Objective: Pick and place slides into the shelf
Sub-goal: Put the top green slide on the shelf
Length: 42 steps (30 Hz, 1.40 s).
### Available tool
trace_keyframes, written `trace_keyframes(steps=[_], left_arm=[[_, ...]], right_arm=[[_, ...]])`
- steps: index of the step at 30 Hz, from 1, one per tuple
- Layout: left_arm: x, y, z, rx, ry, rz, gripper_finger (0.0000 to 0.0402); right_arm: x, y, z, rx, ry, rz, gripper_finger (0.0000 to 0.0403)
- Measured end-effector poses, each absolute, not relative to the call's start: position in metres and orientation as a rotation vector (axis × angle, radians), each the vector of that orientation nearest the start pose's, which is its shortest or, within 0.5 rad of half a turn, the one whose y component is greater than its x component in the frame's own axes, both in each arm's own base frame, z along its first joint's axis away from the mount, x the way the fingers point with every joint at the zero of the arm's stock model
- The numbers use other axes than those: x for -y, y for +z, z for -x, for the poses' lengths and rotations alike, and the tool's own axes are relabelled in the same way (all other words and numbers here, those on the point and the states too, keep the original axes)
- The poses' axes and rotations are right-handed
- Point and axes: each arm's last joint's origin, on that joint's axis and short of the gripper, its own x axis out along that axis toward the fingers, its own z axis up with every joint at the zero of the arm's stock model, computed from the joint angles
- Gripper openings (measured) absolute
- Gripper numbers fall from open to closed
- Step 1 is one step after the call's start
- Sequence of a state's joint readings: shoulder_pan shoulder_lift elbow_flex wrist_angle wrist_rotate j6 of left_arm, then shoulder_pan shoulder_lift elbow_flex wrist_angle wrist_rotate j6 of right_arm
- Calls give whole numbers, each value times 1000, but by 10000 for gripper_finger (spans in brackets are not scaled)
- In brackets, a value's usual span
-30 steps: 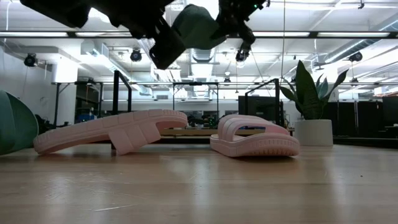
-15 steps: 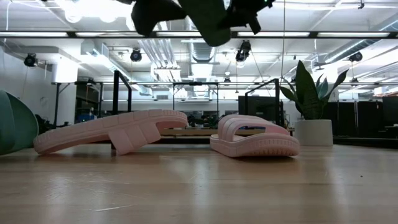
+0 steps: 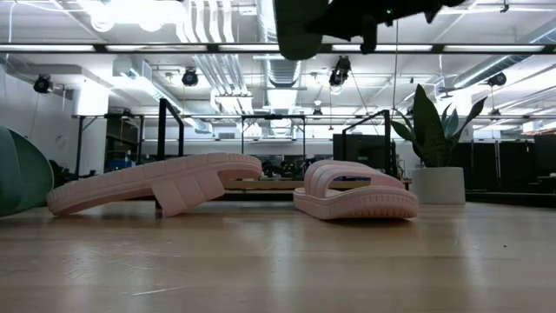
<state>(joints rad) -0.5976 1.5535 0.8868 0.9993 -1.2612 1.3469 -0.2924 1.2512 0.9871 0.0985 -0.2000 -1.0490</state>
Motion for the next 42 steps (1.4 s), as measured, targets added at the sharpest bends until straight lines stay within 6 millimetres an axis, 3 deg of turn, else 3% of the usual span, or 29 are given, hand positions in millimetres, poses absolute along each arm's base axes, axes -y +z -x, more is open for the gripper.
trace_keyframes(steps=[7,11,14,23,32,37,42], left_arm=[[158,298,-278,-254,678,-1005,251],[158,300,-278,-248,685,-979,251],[159,303,-279,-244,687,-968,251],[162,309,-295,-326,643,-946,251],[155,321,-304,-354,647,-916,251],[147,315,-313,-367,627,-935,251],[151,322,-322,-334,588,-928,251]], right_arm=[[50,278,-260,-76,59,1184,55],[36,254,-253,1,68,1330,55],[32,241,-250,17,65,1337,55],[38,240,-249,-111,-91,1332,55],[40,240,-251,-190,-110,1330,55],[40,240,-251,-204,-114,1334,55],[42,239,-250,-226,-138,1333,55]])
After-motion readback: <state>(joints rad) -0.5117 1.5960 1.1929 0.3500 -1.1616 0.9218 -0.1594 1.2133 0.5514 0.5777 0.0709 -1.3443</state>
